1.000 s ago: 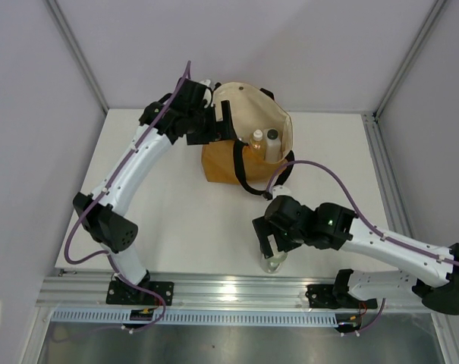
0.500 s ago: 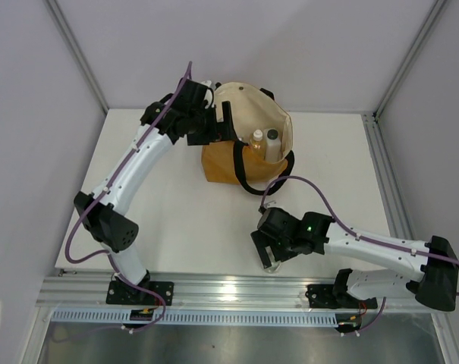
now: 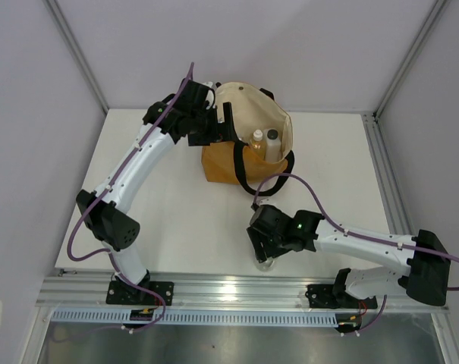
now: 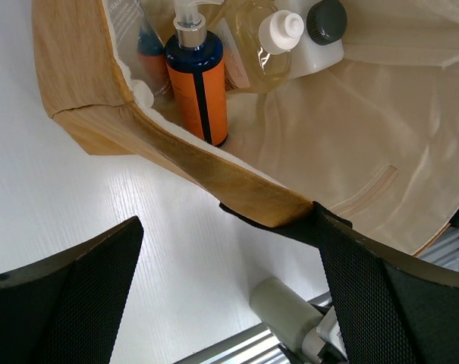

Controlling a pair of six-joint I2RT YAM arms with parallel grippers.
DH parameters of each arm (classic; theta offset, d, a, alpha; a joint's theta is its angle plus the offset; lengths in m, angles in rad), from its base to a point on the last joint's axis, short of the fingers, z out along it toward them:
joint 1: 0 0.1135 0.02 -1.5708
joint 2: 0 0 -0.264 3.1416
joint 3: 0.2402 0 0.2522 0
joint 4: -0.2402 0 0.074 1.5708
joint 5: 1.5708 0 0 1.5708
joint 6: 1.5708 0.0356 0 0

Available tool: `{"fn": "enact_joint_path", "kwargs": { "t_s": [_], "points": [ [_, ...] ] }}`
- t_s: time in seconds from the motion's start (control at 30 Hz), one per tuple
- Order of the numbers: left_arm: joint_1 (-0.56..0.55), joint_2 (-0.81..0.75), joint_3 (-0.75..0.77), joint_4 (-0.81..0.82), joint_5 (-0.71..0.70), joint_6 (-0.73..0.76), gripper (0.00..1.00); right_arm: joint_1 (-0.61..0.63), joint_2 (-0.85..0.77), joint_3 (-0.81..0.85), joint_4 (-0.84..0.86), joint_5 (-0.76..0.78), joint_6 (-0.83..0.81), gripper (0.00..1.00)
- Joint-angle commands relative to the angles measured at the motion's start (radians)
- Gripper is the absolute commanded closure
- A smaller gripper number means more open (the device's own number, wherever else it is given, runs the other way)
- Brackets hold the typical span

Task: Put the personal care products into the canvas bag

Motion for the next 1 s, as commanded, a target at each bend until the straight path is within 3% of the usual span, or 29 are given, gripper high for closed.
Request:
{"fn": "enact_joint_path", "kwargs": {
  "t_s": [0.0,0.03,0.07,0.13,0.17,0.3,0.53,0.6,0.67,0.77,0.97],
  "points": [
    [-0.007,0.000,0.034,0.016,-0.008,0.011,0.01,-0.003,0.007,0.013,0.007,0.043,0.026,0.49],
    [-0.005,0.000,0.033,0.019,-0.008,0.014,0.02,-0.003,-0.002,0.019,-0.015,0.059,0.031,0.60],
    [-0.005,0.001,0.034,0.021,-0.007,0.016,0.05,-0.003,-0.011,0.036,-0.028,0.071,0.029,0.77],
    [-0.007,0.001,0.033,0.028,-0.001,0.020,0.11,-0.005,-0.036,0.070,-0.080,0.103,0.022,0.93],
    [-0.005,0.003,0.036,0.033,0.004,0.021,0.21,-0.006,-0.041,0.094,-0.106,0.117,0.017,1.00],
    [-0.007,0.010,0.037,0.036,0.010,0.022,0.42,-0.012,-0.050,0.328,-0.221,0.174,-0.050,1.00],
    [-0.005,0.013,0.039,0.033,0.011,0.021,0.49,-0.017,0.054,0.818,-0.454,0.240,-0.153,1.00],
    [-0.005,0.010,0.047,0.024,0.010,0.019,0.43,-0.021,0.112,1.010,-0.485,0.252,-0.184,1.00],
    [-0.005,0.003,0.068,0.013,0.008,0.016,0.25,-0.040,0.178,1.196,-0.520,0.258,-0.234,1.00],
    [-0.005,-0.022,0.085,0.021,-0.004,-0.001,0.09,-0.139,0.240,1.355,-0.527,0.229,-0.320,1.00],
    [-0.005,0.004,0.149,0.011,-0.016,-0.047,0.03,-0.405,0.309,1.354,-0.390,0.099,-0.420,1.00]
  ]
}}
